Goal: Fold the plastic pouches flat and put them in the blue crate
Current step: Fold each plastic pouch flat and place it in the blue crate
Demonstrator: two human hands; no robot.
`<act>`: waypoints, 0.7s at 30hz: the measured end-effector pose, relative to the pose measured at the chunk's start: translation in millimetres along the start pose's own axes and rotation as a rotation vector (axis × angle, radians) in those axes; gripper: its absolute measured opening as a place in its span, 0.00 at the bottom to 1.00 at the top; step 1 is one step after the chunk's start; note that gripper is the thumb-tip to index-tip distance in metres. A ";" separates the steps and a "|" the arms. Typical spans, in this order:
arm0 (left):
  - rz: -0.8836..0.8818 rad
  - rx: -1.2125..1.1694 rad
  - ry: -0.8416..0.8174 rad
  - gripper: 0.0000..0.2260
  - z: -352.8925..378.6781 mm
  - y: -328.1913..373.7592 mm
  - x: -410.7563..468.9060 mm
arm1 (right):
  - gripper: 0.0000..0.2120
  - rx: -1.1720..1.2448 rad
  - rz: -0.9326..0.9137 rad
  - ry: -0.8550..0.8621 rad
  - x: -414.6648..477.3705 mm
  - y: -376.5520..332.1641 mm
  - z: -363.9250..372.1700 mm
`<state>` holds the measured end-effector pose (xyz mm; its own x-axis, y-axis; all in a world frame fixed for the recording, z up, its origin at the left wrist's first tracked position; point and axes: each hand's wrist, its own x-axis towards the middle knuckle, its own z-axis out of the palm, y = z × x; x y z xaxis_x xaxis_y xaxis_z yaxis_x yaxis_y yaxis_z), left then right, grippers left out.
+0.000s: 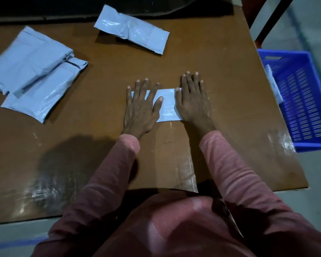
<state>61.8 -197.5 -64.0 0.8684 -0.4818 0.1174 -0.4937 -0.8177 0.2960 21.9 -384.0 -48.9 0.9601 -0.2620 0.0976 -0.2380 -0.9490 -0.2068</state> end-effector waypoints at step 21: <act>0.074 0.097 0.004 0.14 -33.8 49.3 -65.4 | 0.14 0.168 -0.072 0.179 -92.3 -32.1 -9.4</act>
<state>-17.7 -195.6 -25.1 0.8295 -0.5408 0.1395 -0.5584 -0.8068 0.1929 -60.4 -331.0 -42.1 0.9291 -0.2354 0.2853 -0.1273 -0.9278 -0.3507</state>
